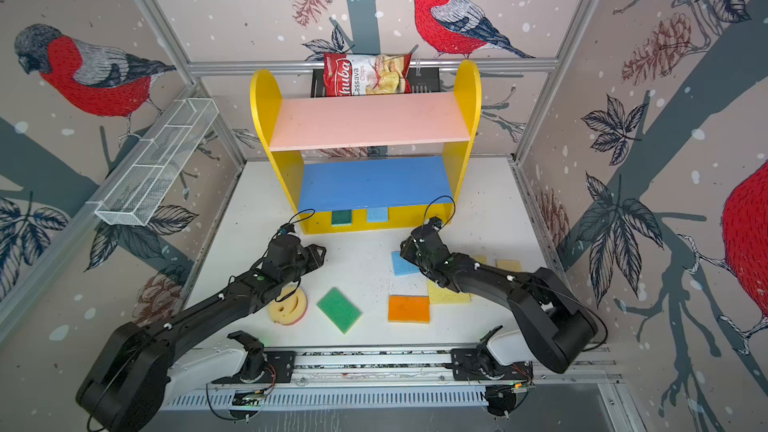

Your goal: Place and organize the cleaning sponges onto the shelf

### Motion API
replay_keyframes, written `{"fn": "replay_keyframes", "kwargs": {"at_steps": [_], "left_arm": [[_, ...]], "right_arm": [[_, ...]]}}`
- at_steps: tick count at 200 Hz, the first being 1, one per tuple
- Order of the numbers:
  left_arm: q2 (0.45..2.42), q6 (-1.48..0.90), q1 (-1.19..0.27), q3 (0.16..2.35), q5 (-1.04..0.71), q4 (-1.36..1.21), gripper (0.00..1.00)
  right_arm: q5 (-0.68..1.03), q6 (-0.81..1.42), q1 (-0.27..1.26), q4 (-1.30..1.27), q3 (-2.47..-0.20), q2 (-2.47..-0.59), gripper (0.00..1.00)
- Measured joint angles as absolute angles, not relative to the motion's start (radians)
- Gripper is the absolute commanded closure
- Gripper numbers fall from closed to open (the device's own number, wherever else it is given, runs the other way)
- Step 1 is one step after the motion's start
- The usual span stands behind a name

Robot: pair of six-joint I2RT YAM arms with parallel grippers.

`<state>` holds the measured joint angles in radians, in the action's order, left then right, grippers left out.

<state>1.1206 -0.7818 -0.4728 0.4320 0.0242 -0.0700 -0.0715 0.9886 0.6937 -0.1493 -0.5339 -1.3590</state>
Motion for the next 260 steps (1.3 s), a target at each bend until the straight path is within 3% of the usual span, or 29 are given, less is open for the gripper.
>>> {"fn": "replay_keyframes", "kwargs": {"at_steps": [13, 38, 67, 134, 170, 228, 246, 260], "left_arm": [[1.142, -0.783, -0.48, 0.449, 0.025, -0.07, 0.51], [1.176, -0.785, -0.49, 0.471, 0.024, -0.094, 0.51], [1.199, -0.786, -0.5, 0.479, 0.023, -0.101, 0.51], [1.218, -0.787, -0.506, 0.49, 0.024, -0.101, 0.5], [1.213, -0.786, -0.506, 0.498, 0.027, -0.099, 0.5], [1.178, -0.786, -0.506, 0.491, 0.03, -0.089, 0.49], [1.17, -0.786, -0.506, 0.484, 0.03, -0.092, 0.49], [1.168, -0.786, -0.507, 0.479, 0.03, -0.085, 0.49]], "right_arm": [[-0.068, 1.028, 0.7, -0.135, -0.49, -1.311, 0.52], [-0.058, 1.079, 0.706, -0.117, -0.443, -1.247, 0.4], [-0.028, 1.126, 0.7, -0.12, -0.416, -1.225, 0.36], [0.063, 1.153, 0.687, -0.216, -0.436, -1.362, 0.25], [0.068, 1.093, 0.614, -0.23, -0.502, -1.439, 0.24], [0.052, 1.024, 0.638, -0.313, -0.616, -1.614, 0.51], [0.052, 1.023, 0.665, -0.338, -0.63, -1.649, 0.75], [0.051, 1.024, 0.685, -0.334, -0.632, -1.665, 0.86]]}}
